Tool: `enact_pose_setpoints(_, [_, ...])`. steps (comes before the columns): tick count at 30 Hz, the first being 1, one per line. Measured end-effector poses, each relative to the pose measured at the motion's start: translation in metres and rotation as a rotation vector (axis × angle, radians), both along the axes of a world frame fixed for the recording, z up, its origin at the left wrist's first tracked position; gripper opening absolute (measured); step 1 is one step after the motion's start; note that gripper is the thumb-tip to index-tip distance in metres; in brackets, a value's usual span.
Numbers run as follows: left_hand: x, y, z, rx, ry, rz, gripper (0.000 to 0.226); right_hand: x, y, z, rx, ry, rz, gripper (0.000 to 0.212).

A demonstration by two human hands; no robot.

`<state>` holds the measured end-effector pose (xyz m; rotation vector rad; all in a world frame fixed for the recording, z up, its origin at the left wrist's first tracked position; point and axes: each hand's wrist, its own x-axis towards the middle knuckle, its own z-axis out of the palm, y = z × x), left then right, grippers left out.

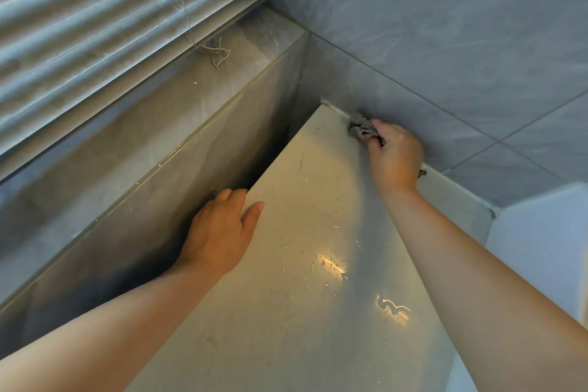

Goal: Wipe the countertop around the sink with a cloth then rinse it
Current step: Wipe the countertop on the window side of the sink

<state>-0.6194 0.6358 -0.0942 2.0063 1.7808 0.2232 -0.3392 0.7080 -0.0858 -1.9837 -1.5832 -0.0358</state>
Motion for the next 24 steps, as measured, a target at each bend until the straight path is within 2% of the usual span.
enact_pose_setpoints(6, [-0.001,0.0,-0.001,0.01,-0.003,-0.006,0.044,-0.008,-0.006,0.003,0.033,0.098,-0.017,0.014])
enact_pose_setpoints(10, [-0.001,0.001,-0.001,0.005,0.0,-0.012,0.045,-0.016,-0.021,0.004,0.013,0.125,-0.005,0.031])
enact_pose_setpoints(16, [-0.001,-0.002,0.001,0.022,-0.026,-0.015,0.044,-0.046,-0.067,0.009,-0.033,0.186,0.067,0.019])
enact_pose_setpoints(20, [0.0,-0.003,0.004,0.022,-0.008,-0.019,0.043,-0.053,-0.086,0.021,-0.13,0.399,0.111,0.01])
enact_pose_setpoints(23, [0.0,-0.003,0.004,0.025,0.001,-0.013,0.042,-0.033,-0.077,0.039,-0.012,0.406,0.024,0.009])
enact_pose_setpoints(24, [0.0,-0.003,0.003,0.027,0.006,-0.012,0.042,-0.022,-0.07,0.044,0.028,0.373,-0.015,0.016])
